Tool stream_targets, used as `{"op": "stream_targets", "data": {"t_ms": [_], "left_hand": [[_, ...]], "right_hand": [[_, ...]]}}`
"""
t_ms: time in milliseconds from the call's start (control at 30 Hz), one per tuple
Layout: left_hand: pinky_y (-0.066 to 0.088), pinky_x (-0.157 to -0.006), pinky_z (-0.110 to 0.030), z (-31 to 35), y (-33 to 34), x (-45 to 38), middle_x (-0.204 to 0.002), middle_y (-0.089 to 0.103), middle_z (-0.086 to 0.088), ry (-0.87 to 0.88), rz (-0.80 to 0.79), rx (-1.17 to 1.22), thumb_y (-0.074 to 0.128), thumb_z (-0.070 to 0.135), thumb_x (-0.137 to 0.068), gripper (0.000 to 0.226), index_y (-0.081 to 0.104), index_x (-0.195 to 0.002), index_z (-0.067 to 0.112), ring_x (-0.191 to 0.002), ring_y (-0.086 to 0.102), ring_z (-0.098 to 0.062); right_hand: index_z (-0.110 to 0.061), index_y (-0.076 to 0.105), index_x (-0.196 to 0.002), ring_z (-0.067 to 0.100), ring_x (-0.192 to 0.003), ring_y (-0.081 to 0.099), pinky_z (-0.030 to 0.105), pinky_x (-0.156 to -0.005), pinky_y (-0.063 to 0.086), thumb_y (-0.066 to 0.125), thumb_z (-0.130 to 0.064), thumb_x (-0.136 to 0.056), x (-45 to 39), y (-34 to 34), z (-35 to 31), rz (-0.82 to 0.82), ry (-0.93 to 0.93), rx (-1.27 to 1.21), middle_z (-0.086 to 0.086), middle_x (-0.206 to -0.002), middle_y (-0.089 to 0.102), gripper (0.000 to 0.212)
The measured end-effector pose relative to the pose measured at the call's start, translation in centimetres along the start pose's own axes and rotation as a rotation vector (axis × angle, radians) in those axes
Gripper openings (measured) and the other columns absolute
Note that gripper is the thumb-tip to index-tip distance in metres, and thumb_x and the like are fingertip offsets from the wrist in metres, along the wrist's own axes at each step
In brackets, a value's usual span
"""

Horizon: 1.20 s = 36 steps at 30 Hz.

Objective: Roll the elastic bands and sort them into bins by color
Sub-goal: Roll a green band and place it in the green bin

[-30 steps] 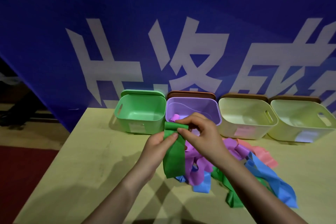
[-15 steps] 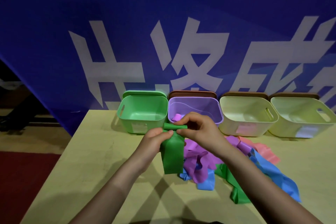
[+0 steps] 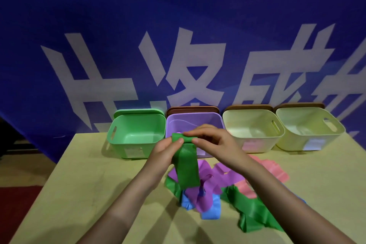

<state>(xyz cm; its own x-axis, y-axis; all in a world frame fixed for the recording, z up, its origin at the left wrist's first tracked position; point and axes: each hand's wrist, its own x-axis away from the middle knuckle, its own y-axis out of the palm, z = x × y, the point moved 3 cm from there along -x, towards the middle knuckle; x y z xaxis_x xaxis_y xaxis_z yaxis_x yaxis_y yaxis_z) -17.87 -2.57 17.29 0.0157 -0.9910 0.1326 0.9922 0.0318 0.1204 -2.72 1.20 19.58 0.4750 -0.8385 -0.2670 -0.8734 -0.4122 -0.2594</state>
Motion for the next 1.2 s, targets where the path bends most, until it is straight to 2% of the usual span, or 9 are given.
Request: {"op": "stream_targets", "data": {"t_ms": [100, 233, 300, 400, 533, 667, 833, 1033, 1200], "left_hand": [[0.051, -0.069, -0.020, -0.1, 1.1, -1.1, -0.082, 0.073, 0.001, 0.020, -0.038, -0.057, 0.045, 0.008, -0.097, 0.023, 0.067, -0.097, 0.011, -0.077, 0.066, -0.010], [0.049, -0.067, -0.016, 0.0, 2.9, -2.2, -0.078, 0.070, 0.001, 0.086, -0.008, -0.146, 0.048, 0.008, -0.097, 0.019, 0.066, -0.093, 0.010, -0.071, 0.063, -0.003], [0.051, -0.075, -0.030, -0.3, 3.7, -2.7, -0.085, 0.069, -0.016, 0.154, 0.054, -0.158, 0.054, 0.022, -0.092, 0.022, 0.066, -0.089, 0.004, -0.079, 0.064, -0.014], [0.050, -0.076, -0.054, -1.0, 4.8, -3.2, -0.089, 0.061, -0.035, 0.164, 0.130, -0.128, 0.056, 0.041, -0.082, 0.053, 0.058, -0.089, -0.011, -0.077, 0.060, -0.029], [0.051, -0.078, -0.041, -1.5, 5.9, -3.6, -0.086, 0.072, -0.017, 0.031, 0.139, 0.052, 0.061, 0.020, -0.089, 0.017, 0.071, -0.087, 0.007, -0.081, 0.065, -0.025], [0.049, -0.084, -0.045, -1.6, 6.1, -3.2, -0.099, 0.069, -0.024, -0.105, 0.096, 0.257, 0.058, 0.022, -0.087, 0.028, 0.071, -0.100, 0.001, -0.089, 0.063, -0.029], [0.048, -0.052, -0.022, -1.9, 5.1, -2.6, -0.074, 0.062, -0.011, -0.152, 0.140, 0.258, 0.049, 0.009, -0.093, 0.019, 0.066, -0.088, 0.004, -0.060, 0.059, -0.013], [0.052, -0.080, -0.034, -1.9, 4.1, -1.0, -0.099, 0.071, -0.019, -0.154, 0.152, 0.265, 0.055, 0.025, -0.093, 0.026, 0.072, -0.100, 0.006, -0.087, 0.067, -0.028], [0.051, -0.064, -0.025, -1.8, 3.0, 0.3, -0.090, 0.071, -0.016, -0.101, 0.142, 0.274, 0.055, 0.017, -0.092, 0.020, 0.071, -0.096, 0.005, -0.074, 0.065, -0.020]], "right_hand": [[-0.026, 0.068, -0.108, 0.004, -0.081, 0.061, 0.020, -0.077, 0.048, 0.068, -0.014, -0.087, -0.1, -1.1, 1.4, 0.074, 0.099, -0.040, -0.008, -0.084, 0.068, 0.024], [-0.017, 0.072, -0.086, 0.006, -0.074, 0.061, 0.018, -0.070, 0.045, 0.067, -0.020, -0.083, -0.5, -2.6, 2.1, 0.122, 0.070, 0.119, 0.001, -0.081, 0.068, 0.006], [-0.014, 0.068, -0.079, 0.004, -0.067, 0.055, 0.013, -0.066, 0.041, 0.064, -0.021, -0.080, -0.4, -3.0, 2.1, 0.185, 0.014, 0.235, -0.004, -0.074, 0.060, 0.009], [-0.011, 0.065, -0.077, 0.001, -0.065, 0.049, 0.010, -0.064, 0.036, 0.062, -0.019, -0.081, -0.1, -3.4, 2.0, 0.252, -0.080, 0.398, -0.006, -0.070, 0.053, 0.009], [-0.012, 0.070, -0.084, 0.004, -0.068, 0.052, 0.011, -0.067, 0.038, 0.058, -0.029, -0.082, -0.3, -4.5, 2.3, 0.310, -0.079, 0.370, -0.003, -0.074, 0.058, 0.020], [-0.013, 0.072, -0.094, 0.001, -0.070, 0.053, 0.010, -0.069, 0.039, 0.065, -0.017, -0.081, -0.2, -5.0, 1.8, 0.291, -0.137, 0.374, -0.005, -0.077, 0.057, 0.015], [-0.012, 0.074, -0.098, 0.000, -0.073, 0.052, 0.012, -0.070, 0.042, 0.066, -0.014, -0.082, 0.1, -4.5, 1.5, 0.200, -0.227, 0.458, -0.005, -0.080, 0.058, 0.018], [-0.011, 0.073, -0.103, 0.010, -0.082, 0.055, 0.017, -0.075, 0.041, 0.059, -0.019, -0.085, 0.4, -3.2, 1.0, 0.038, -0.309, 0.592, 0.000, -0.088, 0.060, 0.023], [-0.012, 0.069, -0.116, -0.009, -0.092, 0.053, 0.009, -0.085, 0.038, 0.056, -0.012, -0.086, 1.1, -2.3, 0.7, -0.063, -0.194, 0.431, -0.018, -0.097, 0.054, 0.032]]}}
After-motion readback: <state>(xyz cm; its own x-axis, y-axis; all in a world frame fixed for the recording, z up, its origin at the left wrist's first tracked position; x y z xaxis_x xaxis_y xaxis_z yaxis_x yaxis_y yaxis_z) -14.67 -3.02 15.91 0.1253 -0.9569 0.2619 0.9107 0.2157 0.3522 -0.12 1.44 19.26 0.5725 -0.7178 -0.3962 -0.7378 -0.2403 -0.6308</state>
